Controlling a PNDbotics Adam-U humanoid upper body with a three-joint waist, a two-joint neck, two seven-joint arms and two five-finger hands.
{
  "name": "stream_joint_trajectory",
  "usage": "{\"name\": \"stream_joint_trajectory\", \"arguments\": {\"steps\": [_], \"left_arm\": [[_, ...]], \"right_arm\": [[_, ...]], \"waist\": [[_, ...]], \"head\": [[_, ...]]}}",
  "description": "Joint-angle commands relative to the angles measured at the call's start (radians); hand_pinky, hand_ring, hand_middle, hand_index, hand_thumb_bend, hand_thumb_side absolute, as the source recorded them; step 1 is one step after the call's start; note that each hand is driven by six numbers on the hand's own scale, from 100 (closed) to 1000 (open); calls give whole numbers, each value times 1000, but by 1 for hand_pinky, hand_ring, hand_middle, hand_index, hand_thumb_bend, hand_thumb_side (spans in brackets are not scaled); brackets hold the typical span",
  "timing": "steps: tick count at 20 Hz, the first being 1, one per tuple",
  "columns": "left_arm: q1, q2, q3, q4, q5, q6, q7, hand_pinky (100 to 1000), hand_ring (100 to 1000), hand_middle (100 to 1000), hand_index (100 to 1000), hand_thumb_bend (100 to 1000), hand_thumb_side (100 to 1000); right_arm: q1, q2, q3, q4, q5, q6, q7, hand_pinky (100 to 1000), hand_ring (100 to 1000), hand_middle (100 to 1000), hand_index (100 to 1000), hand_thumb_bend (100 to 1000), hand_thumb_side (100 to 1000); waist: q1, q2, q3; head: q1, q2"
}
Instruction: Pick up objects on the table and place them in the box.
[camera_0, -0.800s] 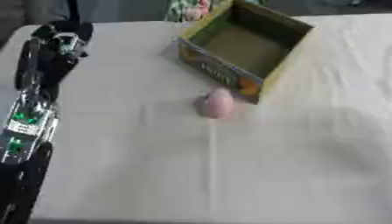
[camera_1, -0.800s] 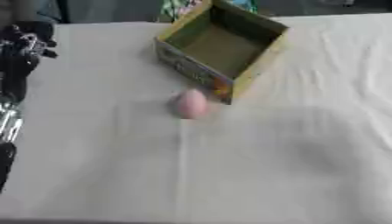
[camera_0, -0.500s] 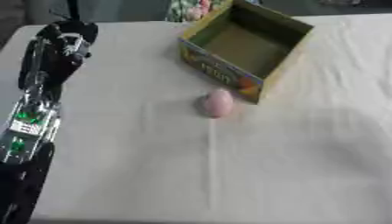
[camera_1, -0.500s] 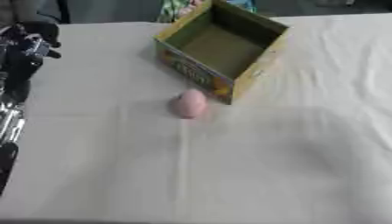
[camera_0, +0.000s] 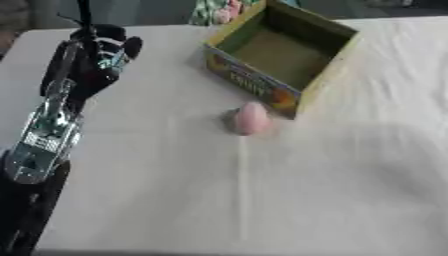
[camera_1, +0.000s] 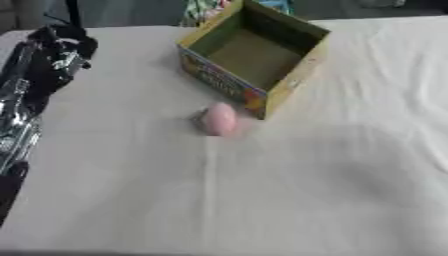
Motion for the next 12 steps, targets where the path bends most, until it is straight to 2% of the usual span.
{"name": "stream_joint_trajectory", "arguments": {"steps": [1, 8, 12], "left_arm": [[-25, 51, -45, -20, -61, 13, -25, 545, 592, 619, 702, 598, 477], [-74, 62, -141, -2, -171, 40, -82, 544, 589, 617, 717, 622, 466], [-97, 57, -182, 12, -215, 43, -105, 543, 586, 615, 722, 605, 452]], "right_arm": [[-15, -23, -5, -10, -5, 2, 2, 644, 722, 681, 794, 100, 246], [-16, -22, -2, -10, -6, 2, 6, 645, 722, 681, 794, 100, 247], [-17, -22, -1, -10, -6, 3, 7, 644, 722, 682, 794, 100, 247]], "waist": [[-2, -18, -2], [-6, -20, -9], [-7, -21, -10]], "head": [[7, -5], [12, -6], [15, -5]]}}
